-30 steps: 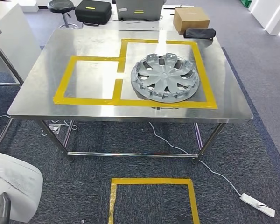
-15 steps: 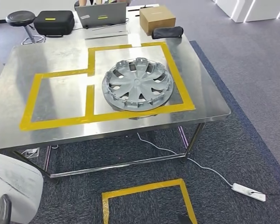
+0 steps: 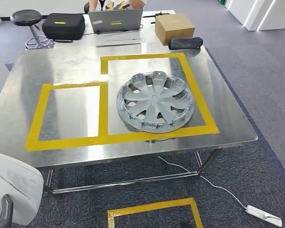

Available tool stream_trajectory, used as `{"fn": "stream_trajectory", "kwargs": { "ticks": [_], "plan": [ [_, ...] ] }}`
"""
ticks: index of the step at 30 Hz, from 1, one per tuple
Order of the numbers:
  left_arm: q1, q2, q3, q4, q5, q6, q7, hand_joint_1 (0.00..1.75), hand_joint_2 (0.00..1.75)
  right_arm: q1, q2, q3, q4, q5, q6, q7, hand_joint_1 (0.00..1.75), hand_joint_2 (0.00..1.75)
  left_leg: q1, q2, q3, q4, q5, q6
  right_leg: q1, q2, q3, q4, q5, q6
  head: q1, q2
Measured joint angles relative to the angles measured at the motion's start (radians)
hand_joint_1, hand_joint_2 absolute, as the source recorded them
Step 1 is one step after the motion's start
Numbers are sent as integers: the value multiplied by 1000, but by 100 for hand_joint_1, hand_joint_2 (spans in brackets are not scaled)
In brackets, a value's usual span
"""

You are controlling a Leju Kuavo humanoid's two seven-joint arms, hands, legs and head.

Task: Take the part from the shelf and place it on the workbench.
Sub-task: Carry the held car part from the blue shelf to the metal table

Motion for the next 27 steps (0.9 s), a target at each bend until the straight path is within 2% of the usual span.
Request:
{"fn": "stream_trajectory", "kwargs": {
  "ticks": [1,2,4,5,6,7,8,10,11,12,13,14,15,16,17,18,21,22,24,27],
  "plan": [
    [-3,3,-2,3,-16,11,-1,175,175,0,0,1,1,3,1,-1,0,0,-1,0,13,-2,-12,-6,1,-5,1,-24,57,-7,-2,0],
    [-9,7,-7,6,-37,25,-3,175,175,-1,0,3,2,6,2,-1,0,0,-3,1,22,-4,-17,-12,3,-7,3,-33,87,-15,-4,0],
    [-33,21,-22,12,-84,54,-13,175,175,-11,0,7,1,15,6,-3,0,0,-3,1,9,22,8,-27,2,-1,20,-41,79,-27,-5,0],
    [-50,29,-32,15,-106,68,-20,175,175,-15,-1,11,1,19,9,-4,0,0,-3,1,-17,67,33,-34,-1,0,32,-53,75,-31,-6,0],
    [-66,38,-42,19,-123,80,-26,175,175,-18,-2,14,1,23,13,-5,0,0,-3,0,-57,127,52,-40,-3,2,47,-67,72,-35,-6,0],
    [-80,47,-51,24,-137,90,-29,175,175,-20,-3,17,0,26,16,-6,0,0,-3,1,-101,189,53,-43,-5,3,63,-81,68,-40,-7,0],
    [-92,56,-58,29,-147,99,-31,175,175,-22,-4,20,0,28,19,-6,0,0,-4,1,-143,238,32,-45,-5,5,78,-92,64,-44,-7,0],
    [-112,73,-71,37,-171,118,-35,175,175,-25,-4,25,0,33,21,-6,0,0,-4,1,-207,279,-38,-45,-5,13,106,-104,51,-49,-8,0],
    [-121,82,-77,41,-193,132,-39,175,175,-25,-4,27,0,36,23,-6,0,0,-4,1,-226,272,-50,-44,-5,17,119,-105,43,-50,-8,0],
    [-133,93,-86,45,-227,150,-42,175,175,-25,-4,30,0,40,26,-6,0,0,-4,1,-234,244,-33,-42,-5,21,131,-106,35,-50,-8,0],
    [-149,106,-97,50,-269,164,-41,175,175,-26,-4,33,0,45,31,-7,0,0,-4,1,-232,199,13,-41,-6,23,142,-106,27,-48,-8,0],
    [-170,123,-112,58,-318,174,-32,175,175,-26,-4,38,0,50,36,-7,0,0,-4,1,-226,140,78,-39,-5,25,151,-106,20,-45,-8,0],
    [-196,141,-129,70,-372,179,-20,175,175,-27,-5,43,0,56,43,-7,0,0,-4,1,-220,78,130,-37,-3,26,156,-103,12,-41,-10,0],
    [-225,158,-147,86,-421,179,-6,175,175,-31,-5,47,0,61,48,-8,0,0,-4,1,-217,34,168,-33,-1,27,157,-101,4,-36,-10,0],
    [-251,173,-166,101,-461,180,6,175,175,-34,-6,52,0,65,52,-8,0,0,-4,1,-216,8,187,-30,1,27,156,-99,-4,-31,-10,0],
    [-274,184,-182,115,-488,180,14,175,175,-36,-8,55,0,69,55,-8,0,0,-4,1,-217,-2,190,-30,3,28,155,-97,-10,-33,-10,0],
    [-323,205,-218,146,-516,184,23,175,175,-39,-14,64,-1,72,56,-8,0,0,-6,0,-215,-1,201,-27,3,27,161,-103,-13,-52,-8,0],
    [-334,211,-229,155,-530,189,26,175,175,-39,-15,66,-1,72,57,-8,0,0,-7,-1,-214,-1,199,-23,3,26,164,-108,-12,-53,-8,0],
    [-354,222,-251,172,-588,208,37,175,175,-39,-15,71,-1,76,62,-8,0,0,-8,-1,-212,-1,195,-17,3,25,171,-118,-11,-46,-8,0],
    [-411,246,-309,227,-771,254,83,175,175,-41,-17,80,-1,90,74,-6,0,0,-8,-4,-211,-1,192,-12,3,22,178,-128,-12,-30,-8,0]
  ]
}}
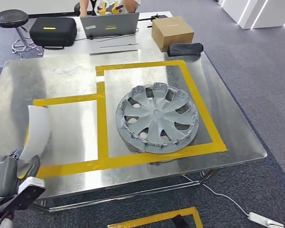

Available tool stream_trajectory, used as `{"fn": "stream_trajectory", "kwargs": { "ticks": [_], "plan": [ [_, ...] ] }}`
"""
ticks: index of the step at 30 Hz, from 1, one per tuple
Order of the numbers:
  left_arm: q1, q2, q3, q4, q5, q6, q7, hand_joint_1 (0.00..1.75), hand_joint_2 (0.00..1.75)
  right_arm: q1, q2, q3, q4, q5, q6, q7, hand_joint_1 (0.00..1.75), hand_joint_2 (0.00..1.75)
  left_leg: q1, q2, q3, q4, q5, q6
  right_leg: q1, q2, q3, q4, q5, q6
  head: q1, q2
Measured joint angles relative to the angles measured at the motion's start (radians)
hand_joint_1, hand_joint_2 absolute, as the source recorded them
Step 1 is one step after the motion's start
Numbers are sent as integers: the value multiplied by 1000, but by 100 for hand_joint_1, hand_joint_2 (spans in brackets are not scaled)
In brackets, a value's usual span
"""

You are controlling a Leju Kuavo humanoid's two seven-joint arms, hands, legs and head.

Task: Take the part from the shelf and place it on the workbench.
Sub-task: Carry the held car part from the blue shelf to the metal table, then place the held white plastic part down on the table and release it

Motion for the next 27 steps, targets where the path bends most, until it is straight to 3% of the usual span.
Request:
{"fn": "stream_trajectory", "kwargs": {
  "ticks": [4,10,15,21,25,27],
  "plan": [
    [-91,42,-105,102,-218,28,69,175,175,-9,-2,17,-1,19,9,7,0,0,-1,-1,1,0,-1,2,-1,0,4,-3,0,12,0,0],
    [-197,76,-236,255,-436,29,152,175,175,-15,-7,40,-2,49,19,8,0,0,1,-1,5,-2,0,1,0,0,4,-3,0,15,-1,0],
    [-271,72,-338,407,-499,33,139,175,175,-23,-7,62,-3,73,30,14,0,0,1,-1,9,-6,2,-1,0,0,8,-2,0,14,-1,0],
    [-316,47,-404,499,-509,39,126,175,175,-32,-7,74,-4,83,32,23,0,0,1,-1,9,-7,3,-1,0,0,10,-2,0,14,-1,0],
    [-330,6,-450,526,-495,23,94,0,175,-40,-8,81,-8,88,35,28,0,0,1,-1,10,-8,3,-1,0,-1,9,-2,-1,14,-1,0],
    [-330,-11,-470,528,-483,12,89,0,175,-42,-8,83,-9,88,36,30,0,0,1,-1,10,-8,2,-1,0,0,10,-2,-1,14,0,0]
  ]
}}
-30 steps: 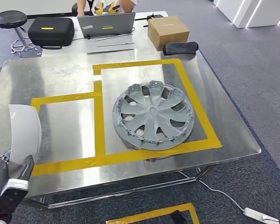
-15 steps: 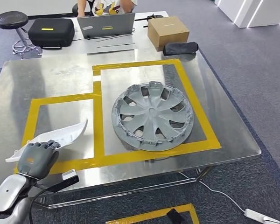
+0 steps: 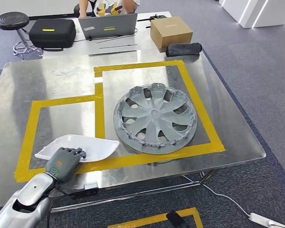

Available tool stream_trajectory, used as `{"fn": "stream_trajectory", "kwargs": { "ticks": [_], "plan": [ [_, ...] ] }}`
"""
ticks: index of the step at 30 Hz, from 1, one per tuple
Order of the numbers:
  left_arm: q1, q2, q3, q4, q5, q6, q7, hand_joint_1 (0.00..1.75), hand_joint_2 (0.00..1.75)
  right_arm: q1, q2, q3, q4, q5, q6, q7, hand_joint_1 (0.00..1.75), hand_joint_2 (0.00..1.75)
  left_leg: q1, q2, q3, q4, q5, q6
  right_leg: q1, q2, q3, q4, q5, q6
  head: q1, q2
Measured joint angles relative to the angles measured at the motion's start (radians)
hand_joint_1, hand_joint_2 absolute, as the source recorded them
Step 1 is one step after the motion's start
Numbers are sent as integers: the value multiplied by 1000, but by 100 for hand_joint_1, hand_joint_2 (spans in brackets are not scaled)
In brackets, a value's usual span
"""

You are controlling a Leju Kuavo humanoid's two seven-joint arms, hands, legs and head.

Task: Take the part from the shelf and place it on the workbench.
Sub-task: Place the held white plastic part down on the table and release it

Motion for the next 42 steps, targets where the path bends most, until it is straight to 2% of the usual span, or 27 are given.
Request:
{"fn": "stream_trajectory", "kwargs": {
  "ticks": [9,13,20,24,26,29,32,34,39,42],
  "plan": [
    [-1,-14,-29,0,41,32,16,0,175,3,0,0,-1,-4,-1,2,0,0,0,0,2,-1,0,0,0,0,2,0,0,0,0,0],
    [8,-15,-19,-16,154,50,-21,0,0,7,0,0,-1,-9,-2,-2,0,0,0,0,3,-1,0,0,0,0,3,0,0,0,0,0],
    [67,-38,99,-178,537,48,-140,0,0,21,0,-8,-1,-27,-16,-19,0,0,0,0,3,-1,0,0,0,1,3,0,0,0,0,0],
    [93,-49,167,-274,663,16,-184,0,0,25,0,-16,-1,-33,-24,-20,0,0,0,0,3,-2,0,0,0,0,1,0,0,0,0,0],
    [111,-55,194,-315,774,-34,-214,0,0,26,0,-18,-1,-34,-25,-20,0,0,0,0,3,-2,0,0,0,0,2,0,0,0,0,0],
    [153,-78,273,-429,1124,-195,-257,0,0,29,0,-20,-1,-34,-27,-22,0,0,0,0,3,-2,0,0,0,1,3,0,0,0,0,0],
    [190,-94,393,-573,1446,-336,-243,0,0,31,0,-23,-1,-34,-27,-25,0,0,0,1,3,-2,0,0,0,2,4,0,0,0,0,0],
    [212,-97,489,-657,1571,-386,-225,0,0,32,0,-25,-1,-35,-27,-27,0,0,0,1,3,-3,0,0,1,2,4,0,0,-1,0,0],
    [277,-84,752,-781,1699,-457,-218,0,0,36,0,-40,-1,-49,-27,-35,0,0,0,1,6,-6,0,0,1,1,5,0,-2,-3,0,0],
    [324,-70,944,-804,1732,-449,-242,0,0,41,1,-53,-1,-65,-30,-41,0,0,0,1,8,-7,-1,-2,1,3,7,0,-4,-5,0,0]
  ]
}}
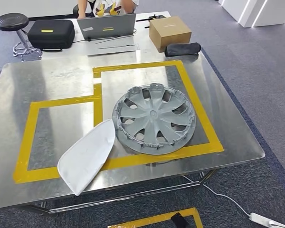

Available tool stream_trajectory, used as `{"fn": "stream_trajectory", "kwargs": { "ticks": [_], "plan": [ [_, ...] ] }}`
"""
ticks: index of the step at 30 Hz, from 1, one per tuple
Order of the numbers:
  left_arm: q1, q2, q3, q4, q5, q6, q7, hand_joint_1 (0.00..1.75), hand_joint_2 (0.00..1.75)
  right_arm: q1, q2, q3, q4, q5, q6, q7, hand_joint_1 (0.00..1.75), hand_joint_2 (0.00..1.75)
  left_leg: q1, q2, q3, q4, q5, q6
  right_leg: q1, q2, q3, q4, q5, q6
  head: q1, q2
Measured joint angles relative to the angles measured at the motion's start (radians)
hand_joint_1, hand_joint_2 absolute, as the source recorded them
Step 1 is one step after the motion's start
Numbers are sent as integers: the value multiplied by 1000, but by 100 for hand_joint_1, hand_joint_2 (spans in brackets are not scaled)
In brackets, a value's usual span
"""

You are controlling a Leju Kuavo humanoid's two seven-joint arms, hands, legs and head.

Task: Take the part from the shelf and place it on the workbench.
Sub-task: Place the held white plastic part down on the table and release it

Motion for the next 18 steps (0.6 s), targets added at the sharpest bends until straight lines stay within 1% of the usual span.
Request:
{"fn": "stream_trajectory", "kwargs": {
  "ticks": [2,5,8,10,12,13,15,16,18],
  "plan": [
    [30,12,129,0,3,24,-18,0,0,5,1,-10,0,-10,-6,-2,0,0,0,1,1,0,-1,-1,0,1,0,0,-1,-1,0,0],
    [76,38,324,24,-7,28,-47,0,0,11,2,-24,0,-25,-15,-5,0,0,0,1,3,-2,-3,-4,1,0,2,0,-5,-2,0,0],
    [118,61,569,101,-64,24,-107,0,0,18,6,-45,0,-53,-29,-16,0,0,0,3,8,-2,-7,-7,1,5,2,0,-7,-4,-1,0],
    [132,61,717,145,-124,7,-133,0,0,27,9,-58,0,-67,-38,-25,0,0,1,3,10,-2,-10,-8,1,4,2,0,-11,-5,0,0],
    [135,46,837,167,-204,26,-142,0,0,32,12,-71,1,-80,-49,-35,0,0,1,0,11,-2,-11,-8,1,0,4,0,-14,-4,0,0],
    [135,32,890,171,-264,61,-147,0,0,33,14,-77,1,-87,-57,-40,0,0,1,-1,11,-2,-11,-8,0,-1,5,-1,-14,-4,0,0],
    [134,-7,984,174,-414,166,-157,0,0,34,18,-91,1,-100,-71,-47,0,0,0,-1,12,-2,-12,-8,0,-1,5,-1,-14,-4,0,0],
    [134,-25,1019,174,-474,208,-160,0,0,34,21,-96,1,-105,-77,-48,0,0,0,-1,13,-2,-12,-7,0,-1,5,-1,-14,-4,0,0],
    [134,-51,1068,174,-528,245,-163,0,0,36,24,-104,1,-110,-81,-50,0,0,0,-1,13,-2,-13,-7,0,-2,6,-1,-14,-4,0,0]
  ]
}}
